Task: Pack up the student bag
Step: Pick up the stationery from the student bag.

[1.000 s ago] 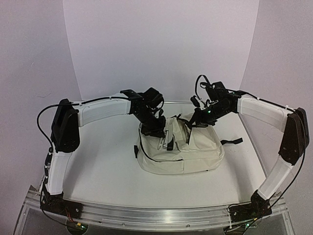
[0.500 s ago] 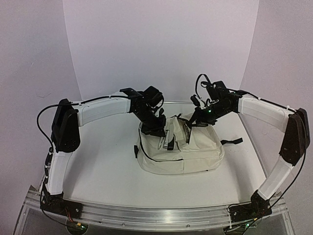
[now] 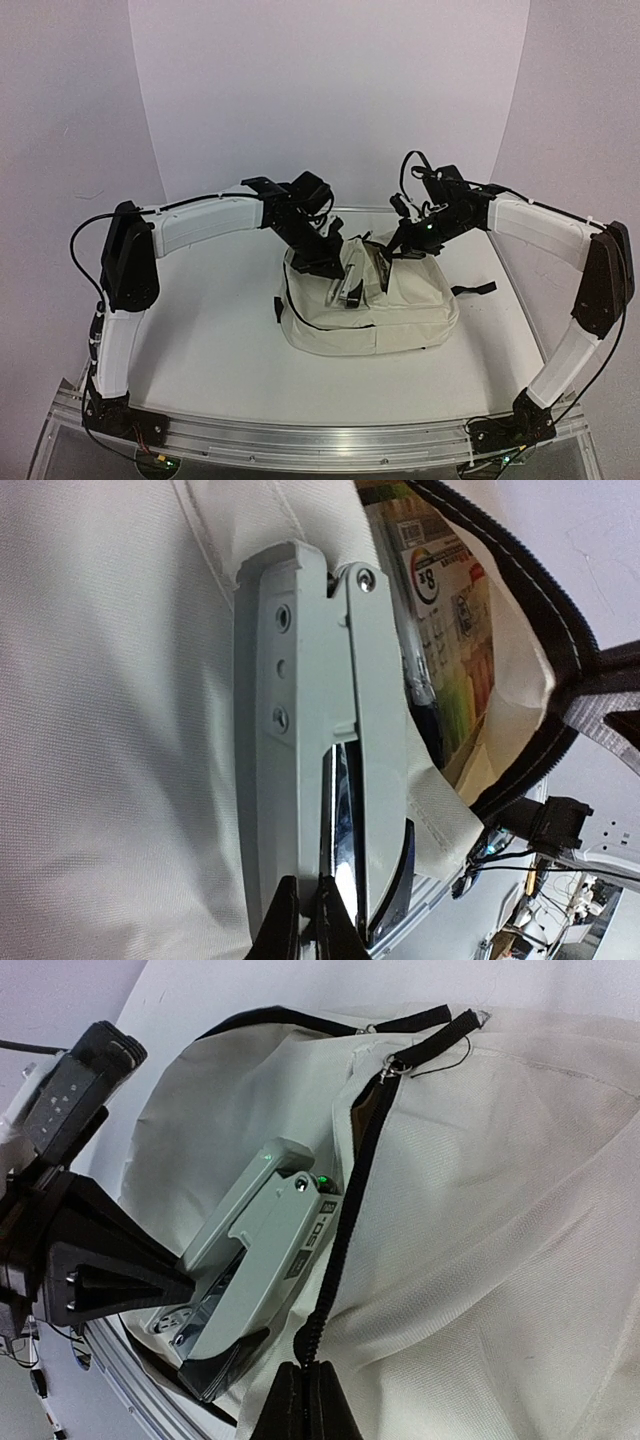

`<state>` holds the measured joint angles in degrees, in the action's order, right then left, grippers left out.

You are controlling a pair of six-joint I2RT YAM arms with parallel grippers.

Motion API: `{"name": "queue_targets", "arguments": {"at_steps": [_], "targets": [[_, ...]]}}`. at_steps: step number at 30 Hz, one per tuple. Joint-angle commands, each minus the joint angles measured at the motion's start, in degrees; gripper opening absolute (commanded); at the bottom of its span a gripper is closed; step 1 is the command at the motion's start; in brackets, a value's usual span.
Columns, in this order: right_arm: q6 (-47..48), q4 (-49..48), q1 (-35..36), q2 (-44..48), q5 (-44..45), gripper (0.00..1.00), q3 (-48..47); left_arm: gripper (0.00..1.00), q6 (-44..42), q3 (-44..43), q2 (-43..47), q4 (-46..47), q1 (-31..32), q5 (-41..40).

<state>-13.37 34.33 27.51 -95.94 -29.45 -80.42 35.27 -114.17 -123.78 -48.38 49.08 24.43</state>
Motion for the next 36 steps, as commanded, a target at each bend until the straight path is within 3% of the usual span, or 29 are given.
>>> {"name": "queue_targets", "arguments": {"at_steps": [1,6,15,26,36], "targets": [[0.5,-2.2,-0.4,3.3,-1.1,0.0,0.1,0.0,-3.7,-4.2,4.8,2.9,0.2,6.1],[0.8,-2.3,-0.4,3.4,-2.7,0.0,0.0,0.0,-5.1,-7.4,1.9,1.9,0.3,9.3],[1.5,-2.3,-0.3,4.2,-3.6,0.0,0.2,0.0,-8.4,-22.0,-8.0,-5.6,0.2,11.5],[0.7,-2.2,-0.6,4.5,0.1,0.0,0.2,0.0,-8.2,-5.5,0.4,-2.4,-0.2,10.3],[1.5,-2.7,0.0,5.6,-8.2,0.0,0.1,0.0,-8.8,-18.7,-6.8,-4.9,-0.1,11.4]]}}
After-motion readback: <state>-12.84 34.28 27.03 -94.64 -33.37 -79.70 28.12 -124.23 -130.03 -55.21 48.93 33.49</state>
